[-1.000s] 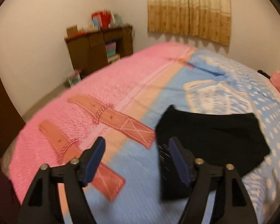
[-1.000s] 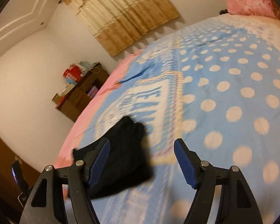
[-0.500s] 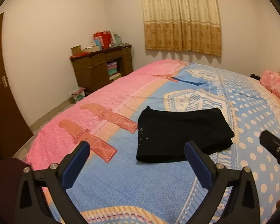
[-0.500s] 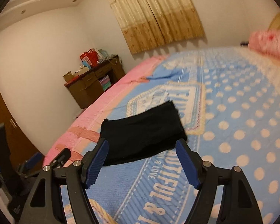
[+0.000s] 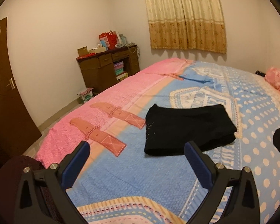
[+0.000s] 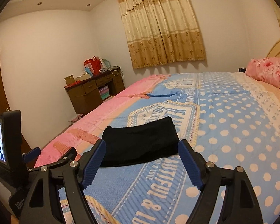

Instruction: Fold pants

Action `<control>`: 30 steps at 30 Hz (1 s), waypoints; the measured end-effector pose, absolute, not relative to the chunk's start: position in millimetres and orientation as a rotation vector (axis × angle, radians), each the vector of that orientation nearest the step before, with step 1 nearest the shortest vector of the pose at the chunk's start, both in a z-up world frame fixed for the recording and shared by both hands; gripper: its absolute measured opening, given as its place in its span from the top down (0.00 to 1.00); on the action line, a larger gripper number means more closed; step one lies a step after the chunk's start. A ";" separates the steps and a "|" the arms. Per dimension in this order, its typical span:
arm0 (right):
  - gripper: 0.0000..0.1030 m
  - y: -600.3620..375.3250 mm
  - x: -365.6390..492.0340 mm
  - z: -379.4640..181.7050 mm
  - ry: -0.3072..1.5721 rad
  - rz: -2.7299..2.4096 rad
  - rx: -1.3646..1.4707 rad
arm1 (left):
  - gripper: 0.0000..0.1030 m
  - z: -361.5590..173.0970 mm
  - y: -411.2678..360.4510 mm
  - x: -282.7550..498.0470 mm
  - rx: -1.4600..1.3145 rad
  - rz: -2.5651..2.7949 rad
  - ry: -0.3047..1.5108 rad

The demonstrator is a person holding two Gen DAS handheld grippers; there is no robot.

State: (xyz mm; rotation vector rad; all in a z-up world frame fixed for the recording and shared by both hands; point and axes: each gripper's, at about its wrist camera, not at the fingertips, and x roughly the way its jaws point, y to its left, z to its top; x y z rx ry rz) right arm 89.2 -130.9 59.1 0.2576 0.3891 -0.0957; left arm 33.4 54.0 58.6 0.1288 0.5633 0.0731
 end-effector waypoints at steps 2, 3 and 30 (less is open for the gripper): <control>0.21 -129.0 86.1 59.0 0.388 -0.096 0.253 | 0.00 57.8 53.2 33.5 0.135 0.084 0.580; 0.21 -128.8 84.7 59.6 0.386 -0.095 0.255 | 0.00 57.6 52.4 33.3 0.143 0.088 0.588; 0.21 -134.2 67.5 61.8 0.379 -0.106 0.312 | 0.00 67.7 38.2 10.7 0.134 -0.013 0.564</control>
